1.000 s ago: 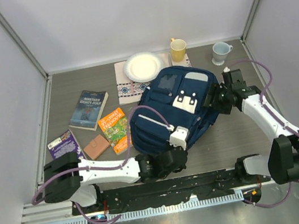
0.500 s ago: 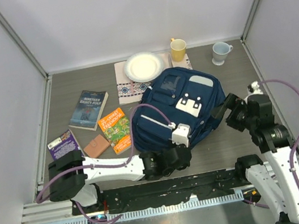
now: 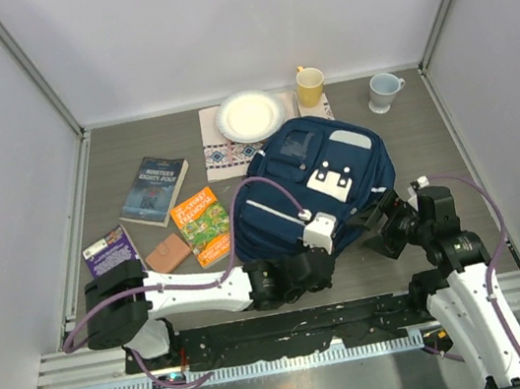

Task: Pack the student bag
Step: Unzip the student bag at the center of the board.

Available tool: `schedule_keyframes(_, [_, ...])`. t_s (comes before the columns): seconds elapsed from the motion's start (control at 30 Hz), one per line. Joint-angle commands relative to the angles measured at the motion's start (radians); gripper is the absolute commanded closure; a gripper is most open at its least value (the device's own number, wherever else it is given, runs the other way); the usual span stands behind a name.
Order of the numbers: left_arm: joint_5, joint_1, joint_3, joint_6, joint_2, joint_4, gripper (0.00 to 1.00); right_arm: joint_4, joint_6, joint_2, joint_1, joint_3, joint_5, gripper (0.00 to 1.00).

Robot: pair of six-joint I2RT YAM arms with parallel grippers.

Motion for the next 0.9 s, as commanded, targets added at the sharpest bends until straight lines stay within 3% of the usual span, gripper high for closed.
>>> schedule_keyframes(0.0, [0.016,0.001,0.059,0.044,-0.040,0.121,1.00,0.162,0.077,0.055,0.001,-0.035,-0.063,0.14])
schedule_keyframes(0.17, [0.033,0.001,0.079,0.069,-0.041,0.124,1.00,0.314,0.146,0.108,0.006,-0.085,-0.089,0.30])
schedule_keyframes(0.33, [0.034,0.002,0.089,0.092,-0.052,0.110,1.00,0.263,0.103,0.129,0.007,-0.048,-0.049,0.36])
schedule_keyframes(0.4, [0.042,0.001,0.086,0.103,-0.055,0.120,1.00,0.285,0.123,0.125,0.009,-0.069,-0.057,0.59])
schedule_keyframes(0.43, [0.046,0.001,0.088,0.109,-0.058,0.121,1.00,0.306,0.132,0.125,0.007,-0.078,-0.060,0.79])
schedule_keyframes(0.53, [0.048,0.001,0.085,0.121,-0.060,0.100,1.00,0.323,0.136,0.120,0.007,-0.089,-0.046,0.93])
schedule_keyframes(0.6, [0.048,0.001,0.077,0.121,-0.064,0.080,1.00,0.297,0.114,0.128,0.007,-0.057,0.000,0.99])
schedule_keyframes(0.87, [-0.006,-0.001,-0.064,0.028,-0.164,-0.106,1.00,0.231,-0.018,0.253,0.007,0.125,0.198,0.99])
